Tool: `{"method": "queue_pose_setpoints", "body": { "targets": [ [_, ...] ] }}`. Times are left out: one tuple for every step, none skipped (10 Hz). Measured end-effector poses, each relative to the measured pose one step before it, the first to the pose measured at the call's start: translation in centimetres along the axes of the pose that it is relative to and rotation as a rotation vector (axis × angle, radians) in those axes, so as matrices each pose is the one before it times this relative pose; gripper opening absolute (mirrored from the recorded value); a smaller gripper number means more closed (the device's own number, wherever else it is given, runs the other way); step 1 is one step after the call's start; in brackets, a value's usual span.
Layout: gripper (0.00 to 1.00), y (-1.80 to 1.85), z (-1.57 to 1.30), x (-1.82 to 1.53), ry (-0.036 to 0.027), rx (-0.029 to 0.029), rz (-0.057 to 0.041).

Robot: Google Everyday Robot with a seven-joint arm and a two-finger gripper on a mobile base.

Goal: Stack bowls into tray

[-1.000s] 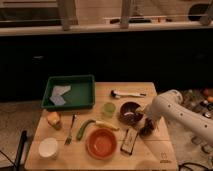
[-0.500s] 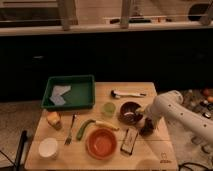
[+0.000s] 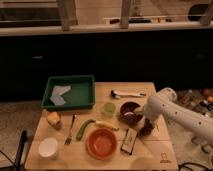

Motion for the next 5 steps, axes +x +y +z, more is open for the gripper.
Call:
{"method": "queue_pose_setpoints", "body": {
  "targets": [
    [0.80, -0.517, -0.444, -0.256, 0.01449, -0.01358, -0.02338],
    [0.80, -0.045, -0.249, -0.155, 0.00633, -0.01411, -0.01399],
    [0.80, -0.110, -0.296, -0.116, 0.00544, -0.01127, -0.01483],
    [0.80, -0.377, -0.209, -0.255, -0.00396, -0.00595, -0.02256],
    [0.80, -0.290, -0.115, -0.062, -0.00317, 0.00115, -0.01603]
  ]
}}
